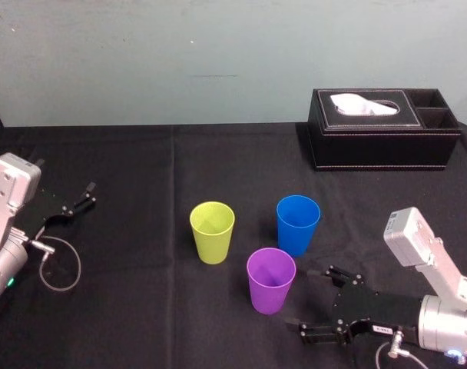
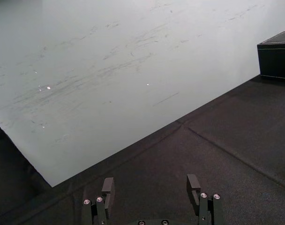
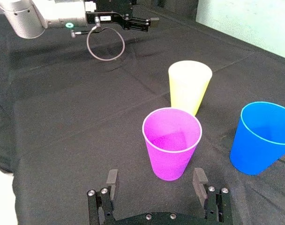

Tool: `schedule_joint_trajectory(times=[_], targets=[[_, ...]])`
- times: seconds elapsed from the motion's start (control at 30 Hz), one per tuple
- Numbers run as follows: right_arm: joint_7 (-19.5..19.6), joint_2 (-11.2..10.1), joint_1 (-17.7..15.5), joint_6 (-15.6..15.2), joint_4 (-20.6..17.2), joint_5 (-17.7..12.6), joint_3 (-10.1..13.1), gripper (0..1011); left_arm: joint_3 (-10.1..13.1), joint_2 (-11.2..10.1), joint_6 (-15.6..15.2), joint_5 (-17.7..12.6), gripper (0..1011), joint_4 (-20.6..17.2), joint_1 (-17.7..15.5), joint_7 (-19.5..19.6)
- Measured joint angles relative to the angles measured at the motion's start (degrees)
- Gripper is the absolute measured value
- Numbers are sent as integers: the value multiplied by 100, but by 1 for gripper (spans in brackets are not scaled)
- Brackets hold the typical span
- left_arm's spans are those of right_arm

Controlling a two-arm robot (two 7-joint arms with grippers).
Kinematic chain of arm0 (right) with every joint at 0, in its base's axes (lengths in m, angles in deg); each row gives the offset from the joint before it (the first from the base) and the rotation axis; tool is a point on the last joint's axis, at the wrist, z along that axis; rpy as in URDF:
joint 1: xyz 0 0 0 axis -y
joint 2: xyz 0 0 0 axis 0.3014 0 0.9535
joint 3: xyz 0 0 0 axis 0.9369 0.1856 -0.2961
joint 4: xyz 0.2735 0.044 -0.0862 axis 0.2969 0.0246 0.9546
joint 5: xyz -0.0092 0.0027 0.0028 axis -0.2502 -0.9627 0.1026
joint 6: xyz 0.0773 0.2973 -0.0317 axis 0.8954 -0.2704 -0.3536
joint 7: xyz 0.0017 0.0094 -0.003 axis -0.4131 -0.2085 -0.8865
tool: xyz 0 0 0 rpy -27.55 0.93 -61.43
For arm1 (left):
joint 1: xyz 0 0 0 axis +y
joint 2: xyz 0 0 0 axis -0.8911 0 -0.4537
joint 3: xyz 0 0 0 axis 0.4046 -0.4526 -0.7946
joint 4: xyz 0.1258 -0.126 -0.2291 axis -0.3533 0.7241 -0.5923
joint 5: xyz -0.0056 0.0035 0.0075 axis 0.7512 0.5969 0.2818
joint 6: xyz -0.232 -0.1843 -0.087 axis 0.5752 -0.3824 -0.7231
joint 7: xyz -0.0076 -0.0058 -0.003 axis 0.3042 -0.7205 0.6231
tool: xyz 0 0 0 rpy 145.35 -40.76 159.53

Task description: Stack the three plastic cups sequentially using one hand.

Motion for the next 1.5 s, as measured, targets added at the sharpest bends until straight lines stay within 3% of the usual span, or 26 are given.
schedule_joint_trajectory(times=[1.5], targets=[[265,598,450,-147,323,462,-307,1004,0,0,0,0,1010,0,0,0]])
